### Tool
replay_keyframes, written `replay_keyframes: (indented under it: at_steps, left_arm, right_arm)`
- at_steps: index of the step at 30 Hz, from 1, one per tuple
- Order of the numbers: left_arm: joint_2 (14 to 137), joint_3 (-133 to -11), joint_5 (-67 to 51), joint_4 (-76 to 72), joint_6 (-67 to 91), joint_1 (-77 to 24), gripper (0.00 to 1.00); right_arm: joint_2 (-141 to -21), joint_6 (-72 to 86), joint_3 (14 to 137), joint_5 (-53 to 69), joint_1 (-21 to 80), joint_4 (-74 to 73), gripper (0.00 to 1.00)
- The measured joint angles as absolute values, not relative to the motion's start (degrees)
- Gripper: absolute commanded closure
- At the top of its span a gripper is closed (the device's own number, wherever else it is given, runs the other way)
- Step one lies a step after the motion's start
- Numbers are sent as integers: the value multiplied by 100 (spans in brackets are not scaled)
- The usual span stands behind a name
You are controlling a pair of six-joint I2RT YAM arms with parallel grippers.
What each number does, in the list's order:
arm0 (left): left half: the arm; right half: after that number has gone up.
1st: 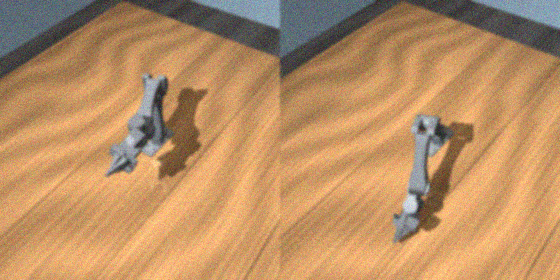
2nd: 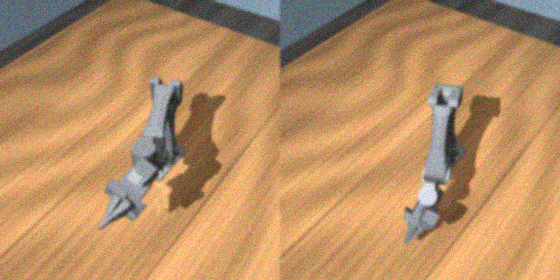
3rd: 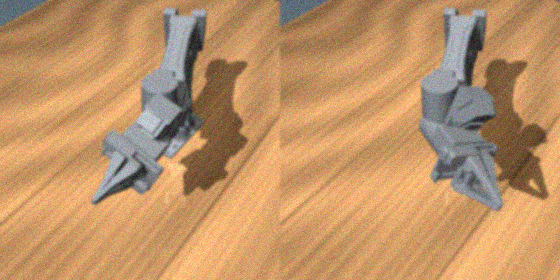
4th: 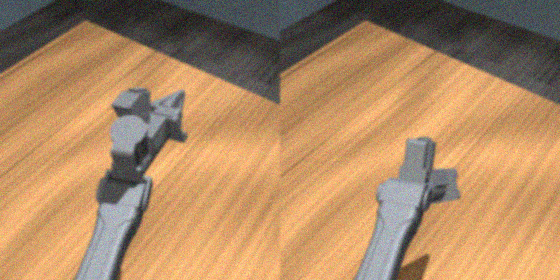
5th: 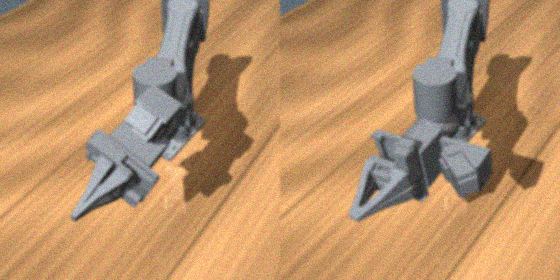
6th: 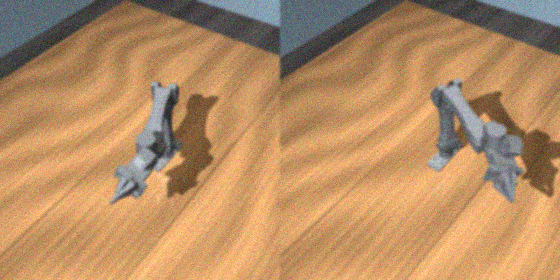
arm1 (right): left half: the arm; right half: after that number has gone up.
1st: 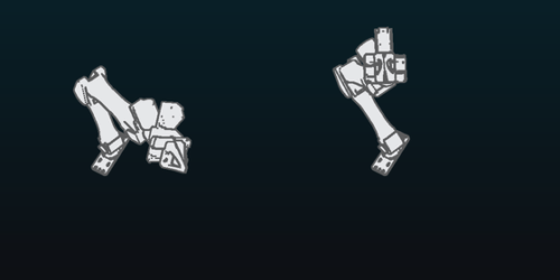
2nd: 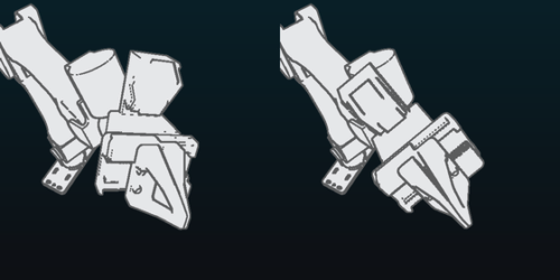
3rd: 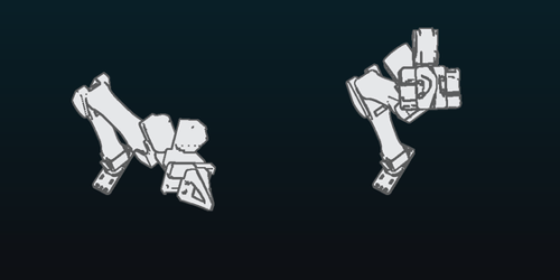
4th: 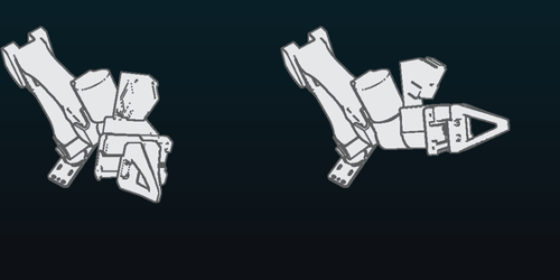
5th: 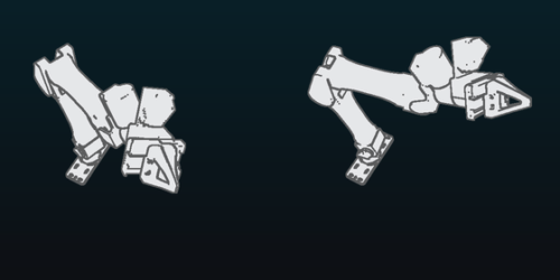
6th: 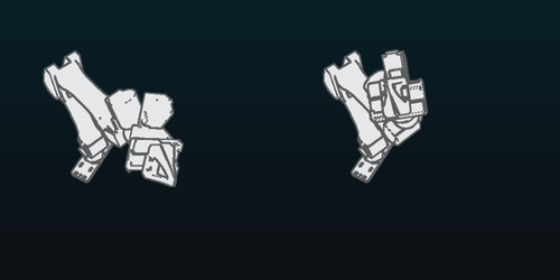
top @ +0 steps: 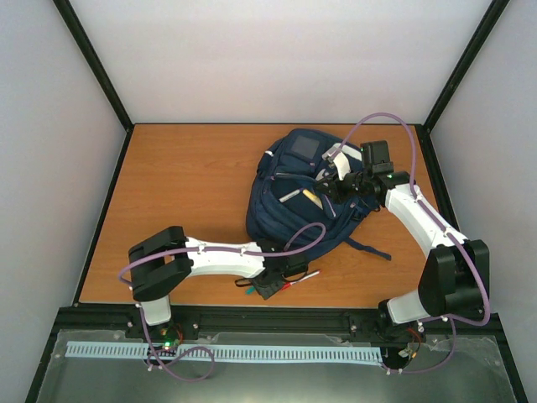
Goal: Pack the student bag
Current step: Pick up the stationery from the center of the board, then place the stationery in the student bag.
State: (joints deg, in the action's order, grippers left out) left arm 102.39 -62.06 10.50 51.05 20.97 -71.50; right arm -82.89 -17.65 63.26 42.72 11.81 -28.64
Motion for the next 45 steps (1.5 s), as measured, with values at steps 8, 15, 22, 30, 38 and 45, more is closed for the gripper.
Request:
replay_keyframes:
  at_steps: [8, 15, 22, 30, 38, 45]
  left_arm:
    - [10261, -6278, 961, 5129, 1979, -7150, 95]
    - [10025, -6412, 956, 5306, 1984, -7153, 96]
    - [9148, -6801, 904, 5063, 2132, -7118, 97]
    - [8521, -6866, 537, 3651, 3249, -6547, 99]
    - [8654, -6869, 357, 2429, 4869, -5839, 99]
    - [9087, -6897, 340, 2016, 6128, -5723, 99]
  right_arm:
    - [-8291, -1769, 6326, 4272, 1181, -2869, 97]
    - [-8337, -1774, 6326, 4276, 1181, -2871, 97]
    - [-8337, -1774, 6326, 4276, 1181, -2871, 97]
    - [-8337, -1774, 6326, 4274, 1181, -2871, 97]
    - [-8337, -1774, 6326, 4276, 1181, -2873, 97]
    - [-8337, -1774, 6326, 4274, 1181, -2873, 97]
